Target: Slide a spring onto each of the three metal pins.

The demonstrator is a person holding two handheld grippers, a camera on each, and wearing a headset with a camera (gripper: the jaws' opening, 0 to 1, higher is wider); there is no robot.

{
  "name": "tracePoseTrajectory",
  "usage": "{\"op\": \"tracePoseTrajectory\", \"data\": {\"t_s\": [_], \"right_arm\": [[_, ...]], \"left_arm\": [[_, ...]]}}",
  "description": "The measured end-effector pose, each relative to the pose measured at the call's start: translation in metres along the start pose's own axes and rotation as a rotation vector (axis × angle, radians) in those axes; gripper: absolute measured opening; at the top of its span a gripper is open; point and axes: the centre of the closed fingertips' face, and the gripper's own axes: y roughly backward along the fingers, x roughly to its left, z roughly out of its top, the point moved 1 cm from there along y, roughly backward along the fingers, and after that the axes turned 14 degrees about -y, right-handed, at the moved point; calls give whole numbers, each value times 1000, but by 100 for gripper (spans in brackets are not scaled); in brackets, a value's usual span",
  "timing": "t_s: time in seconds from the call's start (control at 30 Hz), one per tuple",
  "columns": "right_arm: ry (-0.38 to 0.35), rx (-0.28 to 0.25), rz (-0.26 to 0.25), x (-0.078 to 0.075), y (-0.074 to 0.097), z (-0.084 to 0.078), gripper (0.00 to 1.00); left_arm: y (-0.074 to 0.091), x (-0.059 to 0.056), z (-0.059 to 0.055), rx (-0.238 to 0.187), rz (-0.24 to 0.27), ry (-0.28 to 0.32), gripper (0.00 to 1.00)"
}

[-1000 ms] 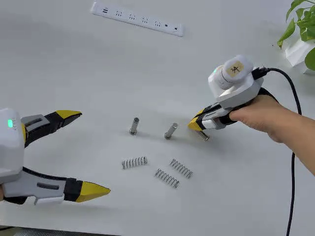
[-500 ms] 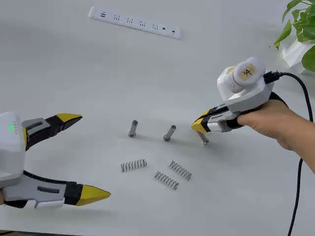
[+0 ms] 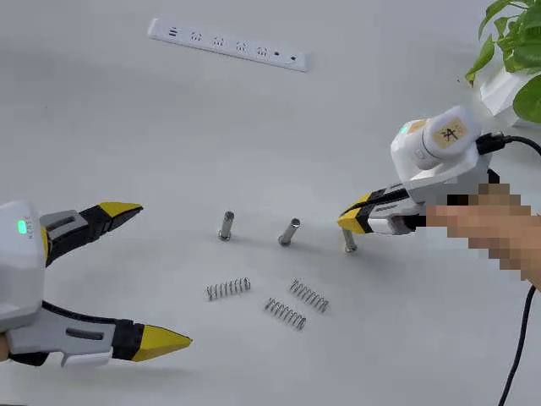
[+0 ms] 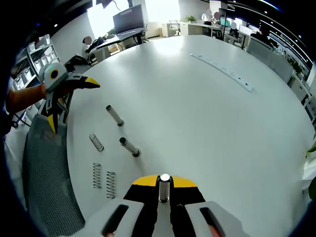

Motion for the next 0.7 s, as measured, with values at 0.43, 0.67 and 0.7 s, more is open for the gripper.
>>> {"op": "tracePoseTrajectory", "data": {"t_s": [0.43,0.67,0.7], "right_arm": [[-41,-44,-4,1,8,-7,4],[-47,-55,-6,2,10,-9,4],[-50,-58,-5,2,10,-9,4]], "left_arm": [[0,-1,-1,2,-4,0,99],[0,-1,0,0,-3,-2,99],[0,-1,1,0,-4,-1,99]]}}
